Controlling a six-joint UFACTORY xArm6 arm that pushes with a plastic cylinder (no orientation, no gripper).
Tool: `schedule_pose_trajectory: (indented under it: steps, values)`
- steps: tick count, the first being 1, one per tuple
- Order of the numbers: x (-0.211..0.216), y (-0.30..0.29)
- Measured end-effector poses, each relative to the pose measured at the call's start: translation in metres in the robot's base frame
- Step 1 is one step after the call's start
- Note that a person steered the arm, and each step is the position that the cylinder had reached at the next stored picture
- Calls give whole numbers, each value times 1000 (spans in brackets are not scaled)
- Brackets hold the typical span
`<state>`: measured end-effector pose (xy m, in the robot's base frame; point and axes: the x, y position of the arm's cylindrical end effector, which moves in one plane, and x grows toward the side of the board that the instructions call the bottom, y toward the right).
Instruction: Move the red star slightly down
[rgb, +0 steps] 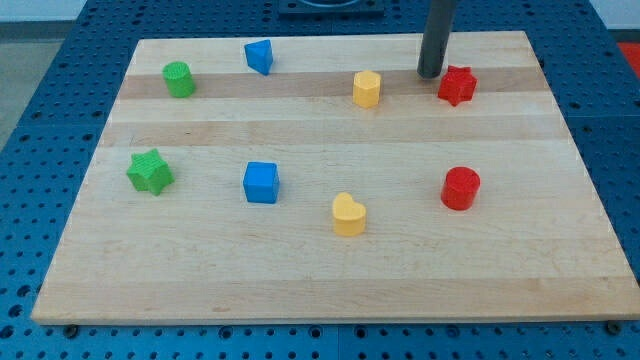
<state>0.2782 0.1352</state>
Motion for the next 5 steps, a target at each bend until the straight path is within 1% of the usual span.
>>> schedule_pose_trajectory:
  steps: [1,2,3,5]
  values:
    - [5,2]
    - [-46,2]
    - [-48,2]
    - [-43,42]
